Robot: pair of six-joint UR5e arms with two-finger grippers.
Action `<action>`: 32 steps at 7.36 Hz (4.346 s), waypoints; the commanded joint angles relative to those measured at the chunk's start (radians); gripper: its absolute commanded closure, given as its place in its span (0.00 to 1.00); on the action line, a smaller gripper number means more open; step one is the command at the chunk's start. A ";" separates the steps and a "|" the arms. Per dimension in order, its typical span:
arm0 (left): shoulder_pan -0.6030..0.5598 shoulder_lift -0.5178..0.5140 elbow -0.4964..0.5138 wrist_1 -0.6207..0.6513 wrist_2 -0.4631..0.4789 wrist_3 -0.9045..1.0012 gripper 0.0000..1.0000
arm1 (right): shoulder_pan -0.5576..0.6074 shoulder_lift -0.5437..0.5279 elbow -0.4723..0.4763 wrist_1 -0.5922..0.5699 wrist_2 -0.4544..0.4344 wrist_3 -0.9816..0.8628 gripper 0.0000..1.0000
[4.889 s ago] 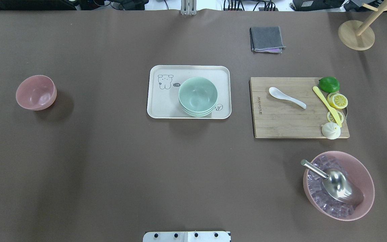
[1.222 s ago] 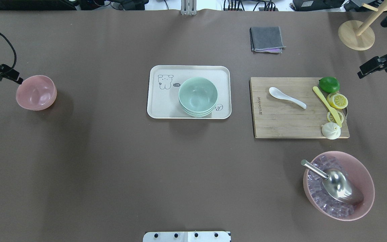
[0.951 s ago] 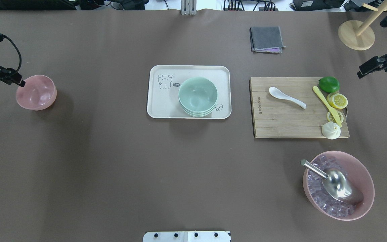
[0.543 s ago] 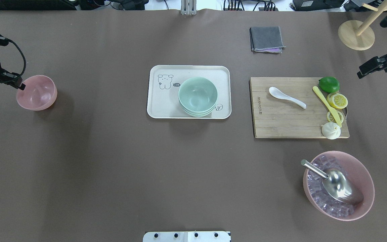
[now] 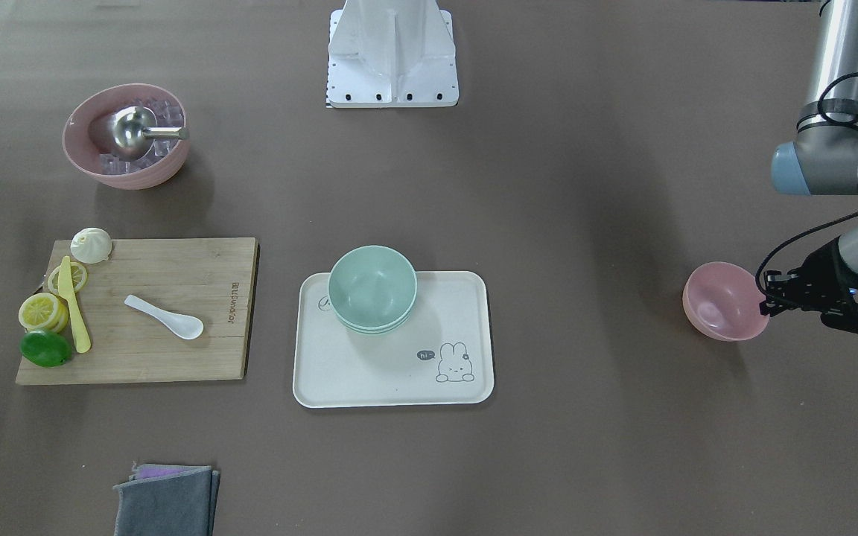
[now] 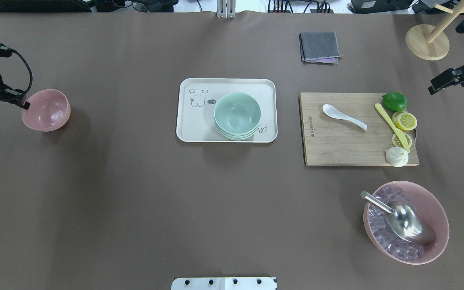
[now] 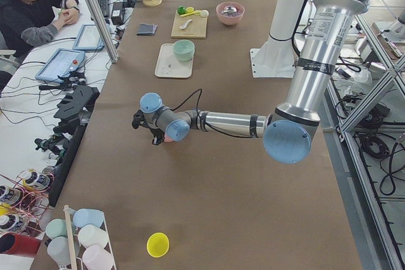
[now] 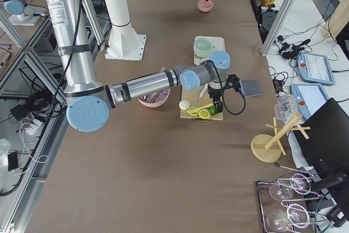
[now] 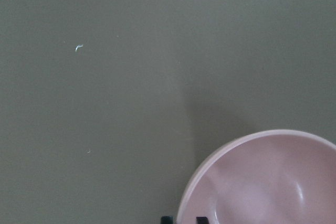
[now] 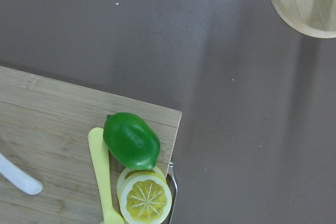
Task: Stack pink bowl on green and place spoon
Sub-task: 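Lower the left gripper onto the rim of the pink bowl and grasp it, then lift the pink bowl with the left gripper and carry it over the green bowls, then lower the pink bowl onto the green bowls and open the left gripper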
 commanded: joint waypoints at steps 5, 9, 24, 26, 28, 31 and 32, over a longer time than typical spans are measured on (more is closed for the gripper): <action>0.012 -0.165 -0.217 0.098 -0.058 -0.569 1.00 | 0.000 0.001 0.001 0.000 0.000 0.002 0.00; 0.257 -0.505 -0.393 0.565 0.139 -0.934 1.00 | 0.001 0.000 0.004 0.003 0.002 0.002 0.00; 0.505 -0.701 -0.052 0.491 0.375 -1.074 1.00 | 0.001 0.000 0.001 0.005 0.000 0.008 0.00; 0.505 -0.684 -0.057 0.489 0.375 -1.057 1.00 | 0.001 0.000 0.001 0.005 0.000 0.008 0.00; 0.505 -0.678 -0.061 0.483 0.373 -1.034 1.00 | 0.001 0.000 0.001 0.006 0.000 0.008 0.00; 0.505 -0.678 -0.063 0.483 0.367 -0.999 1.00 | 0.000 0.000 0.001 0.006 0.000 0.008 0.00; 0.503 -0.678 -0.063 0.483 0.365 -0.950 0.73 | 0.000 0.000 0.001 0.005 0.000 0.008 0.00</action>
